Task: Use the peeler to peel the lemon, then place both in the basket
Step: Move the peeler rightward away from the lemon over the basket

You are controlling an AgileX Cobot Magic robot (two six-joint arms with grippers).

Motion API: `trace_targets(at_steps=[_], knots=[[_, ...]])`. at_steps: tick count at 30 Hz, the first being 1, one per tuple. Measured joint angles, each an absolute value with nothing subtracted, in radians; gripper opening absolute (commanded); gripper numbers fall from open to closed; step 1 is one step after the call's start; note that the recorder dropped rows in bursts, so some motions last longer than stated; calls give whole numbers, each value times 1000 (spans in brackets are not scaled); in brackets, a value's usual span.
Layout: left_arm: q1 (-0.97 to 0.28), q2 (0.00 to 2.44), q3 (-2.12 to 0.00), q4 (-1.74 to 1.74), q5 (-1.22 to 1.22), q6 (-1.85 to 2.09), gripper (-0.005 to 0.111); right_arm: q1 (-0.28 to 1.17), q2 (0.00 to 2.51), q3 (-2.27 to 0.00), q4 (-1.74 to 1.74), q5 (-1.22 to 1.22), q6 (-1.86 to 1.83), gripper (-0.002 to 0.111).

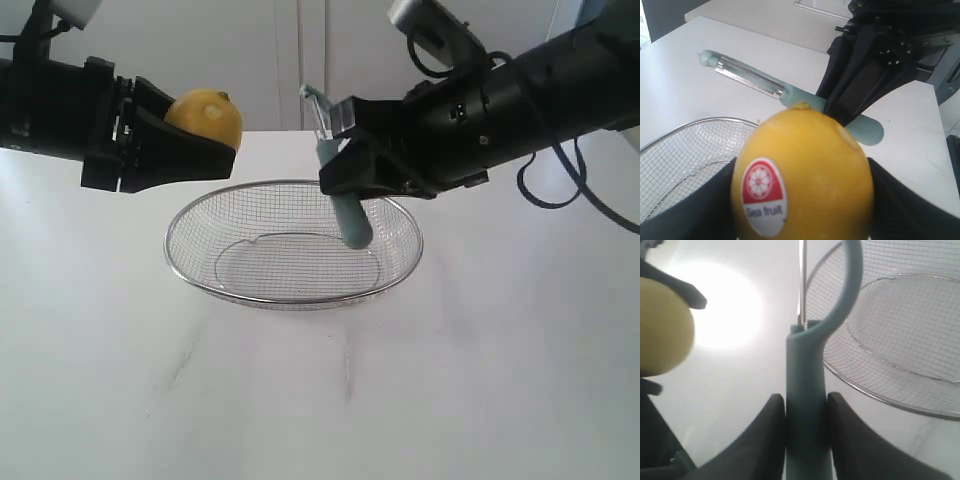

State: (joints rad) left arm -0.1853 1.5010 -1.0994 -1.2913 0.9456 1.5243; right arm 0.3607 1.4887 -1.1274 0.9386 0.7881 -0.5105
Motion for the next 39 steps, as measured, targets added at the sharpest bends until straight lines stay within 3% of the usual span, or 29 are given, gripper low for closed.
trace_targets(at_steps=[16,39], knots=[[-185,1501,-1099,-1291,944,1524,0,361,1524,-1169,672,756,-444,0],[-185,1501,-1099,-1291,941,1524,0,361,1856,-1553,404,988,-366,0]])
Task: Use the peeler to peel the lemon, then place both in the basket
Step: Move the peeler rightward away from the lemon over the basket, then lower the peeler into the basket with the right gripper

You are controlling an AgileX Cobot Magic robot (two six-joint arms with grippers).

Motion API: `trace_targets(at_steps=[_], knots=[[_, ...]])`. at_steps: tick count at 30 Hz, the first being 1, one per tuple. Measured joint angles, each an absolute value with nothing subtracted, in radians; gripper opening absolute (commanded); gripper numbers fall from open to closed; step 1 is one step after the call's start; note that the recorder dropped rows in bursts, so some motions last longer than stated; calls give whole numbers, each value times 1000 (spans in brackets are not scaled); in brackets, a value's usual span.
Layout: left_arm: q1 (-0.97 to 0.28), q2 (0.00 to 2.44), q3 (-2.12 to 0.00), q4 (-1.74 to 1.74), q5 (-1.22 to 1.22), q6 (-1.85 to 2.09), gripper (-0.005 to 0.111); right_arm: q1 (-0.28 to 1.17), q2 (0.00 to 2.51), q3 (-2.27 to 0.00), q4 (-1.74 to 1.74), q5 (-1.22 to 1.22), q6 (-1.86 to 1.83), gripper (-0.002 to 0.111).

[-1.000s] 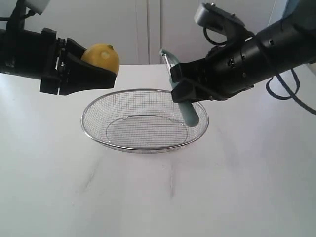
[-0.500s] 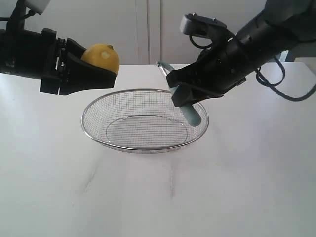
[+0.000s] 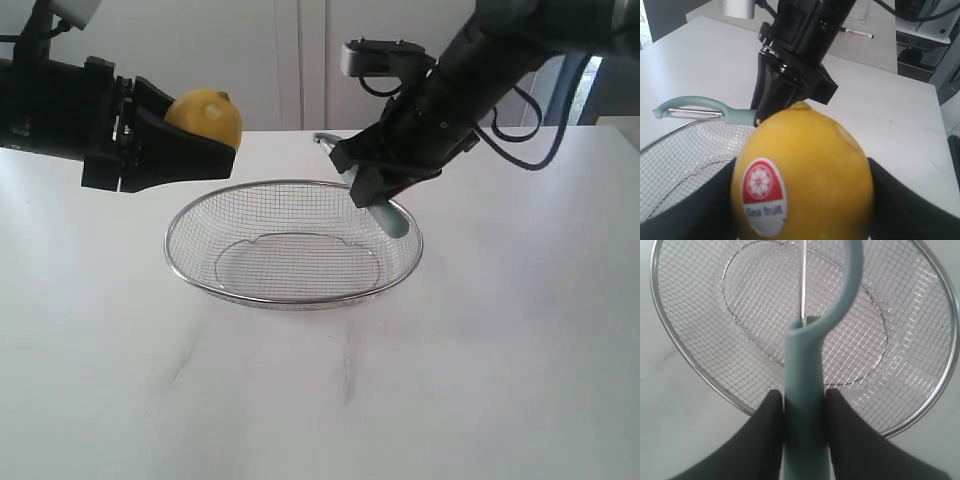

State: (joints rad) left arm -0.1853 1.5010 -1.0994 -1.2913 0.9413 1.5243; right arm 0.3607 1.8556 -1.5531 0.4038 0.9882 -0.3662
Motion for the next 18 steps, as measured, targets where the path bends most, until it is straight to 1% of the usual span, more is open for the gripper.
trace_targets(at_steps=[9,18], knots=[[-185,1501,-1099,-1291,941,1524,0,361,1981,-1652,378,1006,-364,0],[-185,1501,-1099,-1291,941,1524,0,361,2072,-1660,360,958,-408,0]])
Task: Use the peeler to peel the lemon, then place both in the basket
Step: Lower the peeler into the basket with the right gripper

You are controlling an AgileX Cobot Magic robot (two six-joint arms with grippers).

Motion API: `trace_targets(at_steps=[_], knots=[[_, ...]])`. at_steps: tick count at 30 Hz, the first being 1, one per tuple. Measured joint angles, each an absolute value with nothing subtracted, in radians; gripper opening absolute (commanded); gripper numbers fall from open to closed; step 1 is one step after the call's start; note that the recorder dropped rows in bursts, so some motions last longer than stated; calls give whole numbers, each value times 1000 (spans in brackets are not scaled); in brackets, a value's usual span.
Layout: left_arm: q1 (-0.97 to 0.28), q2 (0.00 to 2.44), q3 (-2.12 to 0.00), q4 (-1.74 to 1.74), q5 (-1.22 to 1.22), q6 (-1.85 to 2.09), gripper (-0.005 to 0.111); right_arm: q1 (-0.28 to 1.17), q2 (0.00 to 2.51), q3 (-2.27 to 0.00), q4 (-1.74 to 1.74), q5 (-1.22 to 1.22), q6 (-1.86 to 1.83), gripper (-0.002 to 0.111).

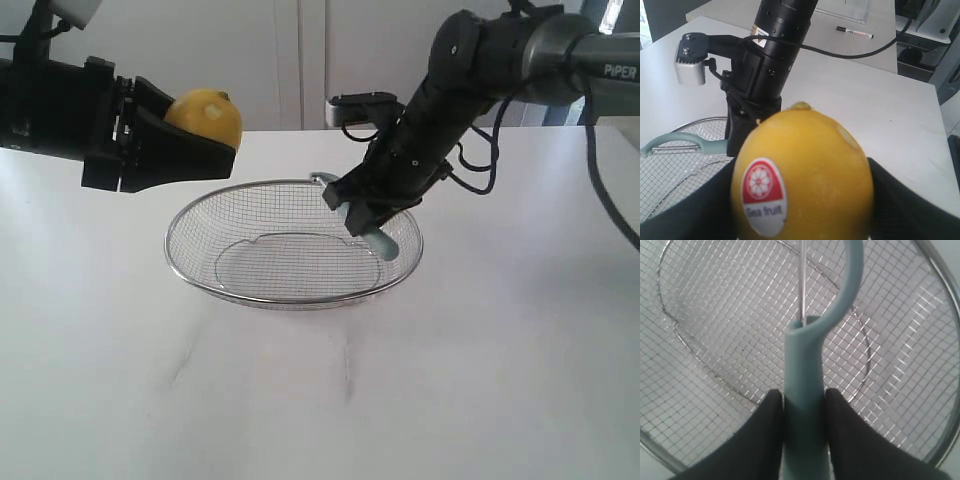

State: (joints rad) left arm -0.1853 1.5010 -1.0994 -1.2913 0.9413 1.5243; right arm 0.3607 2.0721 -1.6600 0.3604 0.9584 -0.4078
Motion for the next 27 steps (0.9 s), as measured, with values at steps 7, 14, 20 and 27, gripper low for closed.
trace_targets(at_steps=[7,14,20,27], knots=[[-185,1501,-1099,-1291,941,1524,0,361,2105,-1660,360,907,-505,0],[-185,1501,-1099,-1291,941,1524,0,361,2117,-1660,360,897,-587,0],[-185,1501,-1099,-1291,941,1524,0,361,2139,-1662,360,876,-594,0],[-185,1501,-1099,-1291,941,1524,0,361,2180,-1662,404,868,-594,0]])
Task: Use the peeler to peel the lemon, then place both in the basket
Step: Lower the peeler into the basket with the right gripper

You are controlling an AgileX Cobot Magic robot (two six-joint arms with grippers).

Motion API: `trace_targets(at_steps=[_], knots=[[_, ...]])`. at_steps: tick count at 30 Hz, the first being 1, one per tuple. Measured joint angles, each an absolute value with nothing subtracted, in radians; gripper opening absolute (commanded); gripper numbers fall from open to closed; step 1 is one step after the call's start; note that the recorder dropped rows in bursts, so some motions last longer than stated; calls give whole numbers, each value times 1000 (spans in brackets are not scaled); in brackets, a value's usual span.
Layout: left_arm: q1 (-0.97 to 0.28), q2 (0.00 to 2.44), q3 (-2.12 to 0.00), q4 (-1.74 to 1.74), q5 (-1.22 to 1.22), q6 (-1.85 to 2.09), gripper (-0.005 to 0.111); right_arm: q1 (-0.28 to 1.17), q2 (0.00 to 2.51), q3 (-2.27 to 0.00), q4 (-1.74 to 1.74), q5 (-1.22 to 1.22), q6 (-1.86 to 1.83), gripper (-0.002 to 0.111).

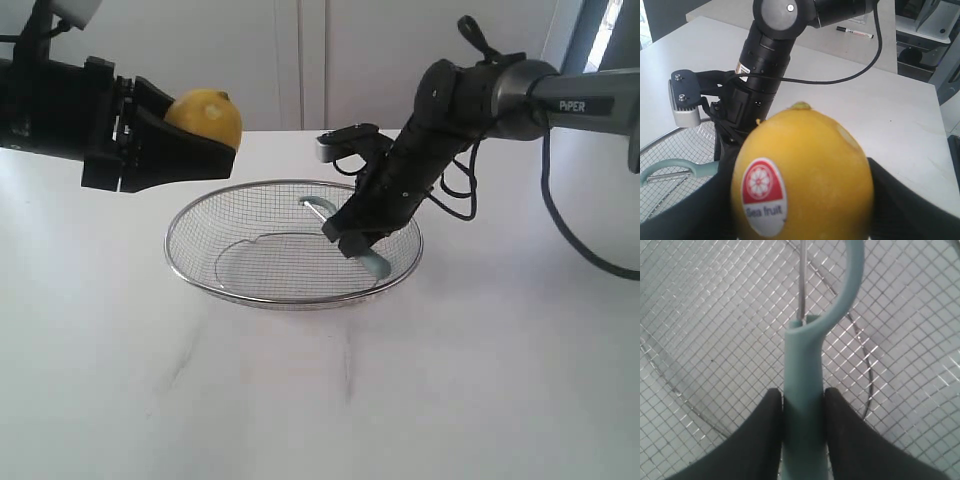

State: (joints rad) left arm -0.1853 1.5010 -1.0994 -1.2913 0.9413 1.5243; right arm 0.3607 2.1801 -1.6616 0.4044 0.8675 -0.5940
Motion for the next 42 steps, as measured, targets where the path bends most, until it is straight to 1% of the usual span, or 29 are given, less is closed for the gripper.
trace_targets(at_steps=[11,17,32,34,39,42], knots=[[-185,1501,-1099,-1291,941,1524,0,361,2191,-1662,424,845,-594,0],[-185,1501,-1099,-1291,941,1524,0,361,2191,-1662,427,794,-594,0],[-185,1501,-1099,-1291,941,1524,0,361,2225,-1662,444,798,-594,0],[-185,1501,-1099,-1291,941,1524,0,361,2225,-1662,444,802,-594,2],[-185,1501,-1099,-1291,941,1524,0,361,2225,-1662,444,808,-594,20],[-185,1501,-1099,-1291,941,1524,0,361,2225,-1662,444,811,-594,27]])
